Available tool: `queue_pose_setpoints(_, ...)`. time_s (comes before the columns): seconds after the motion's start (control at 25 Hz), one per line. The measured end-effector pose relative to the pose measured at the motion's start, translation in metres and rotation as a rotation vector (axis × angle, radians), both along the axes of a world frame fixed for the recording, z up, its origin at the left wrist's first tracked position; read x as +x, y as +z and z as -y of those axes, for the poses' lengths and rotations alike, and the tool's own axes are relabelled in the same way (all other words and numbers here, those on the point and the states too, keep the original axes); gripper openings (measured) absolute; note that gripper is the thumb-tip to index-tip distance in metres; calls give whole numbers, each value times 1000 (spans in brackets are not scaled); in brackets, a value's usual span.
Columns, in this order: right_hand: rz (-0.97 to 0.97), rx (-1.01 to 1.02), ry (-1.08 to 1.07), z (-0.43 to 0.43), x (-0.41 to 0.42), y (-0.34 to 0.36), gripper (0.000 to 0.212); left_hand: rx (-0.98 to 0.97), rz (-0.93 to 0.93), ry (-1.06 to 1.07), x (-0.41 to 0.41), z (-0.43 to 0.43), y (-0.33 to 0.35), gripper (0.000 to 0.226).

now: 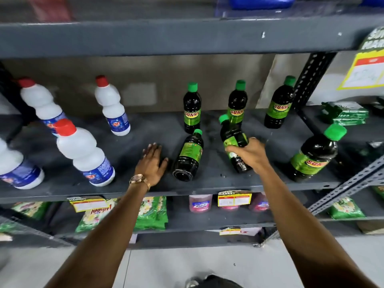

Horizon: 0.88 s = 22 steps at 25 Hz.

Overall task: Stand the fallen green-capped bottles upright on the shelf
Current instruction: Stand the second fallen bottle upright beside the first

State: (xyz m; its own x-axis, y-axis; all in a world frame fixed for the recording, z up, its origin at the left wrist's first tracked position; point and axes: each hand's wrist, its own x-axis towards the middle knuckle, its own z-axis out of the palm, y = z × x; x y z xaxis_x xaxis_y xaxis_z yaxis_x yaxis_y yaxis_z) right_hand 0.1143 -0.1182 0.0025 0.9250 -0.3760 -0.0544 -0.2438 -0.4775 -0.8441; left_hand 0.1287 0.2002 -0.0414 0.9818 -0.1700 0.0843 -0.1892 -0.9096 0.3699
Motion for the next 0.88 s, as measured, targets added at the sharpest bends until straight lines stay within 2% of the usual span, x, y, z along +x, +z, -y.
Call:
queue_pose_setpoints(0.08,271,76,-91,-3,-6,-9,54,18,8,-9,4,0,-2,57)
queue_pose_setpoints(0.2,395,134,-181,-12,-6,-16,79,15,15,-10,5,-3,-5,57)
queue_pose_setpoints(0.28,404,151,-200,-13,-4,-22,82,8,25,-10,5,-3,-5,57)
queue_pose_setpoints(0.48,367,94,-148,-8,-17,-45,73,8,48,-7,6,-2,-6,55)
queue_pose_setpoints(0.68,377,17,-288,-17,-6,-35,84,-1,63,-6,6,-2,-6,54)
queue_pose_setpoints(0.88,368,91,-192,-10,-14,-41,77,-1,58,-12,5,-3,-6,54)
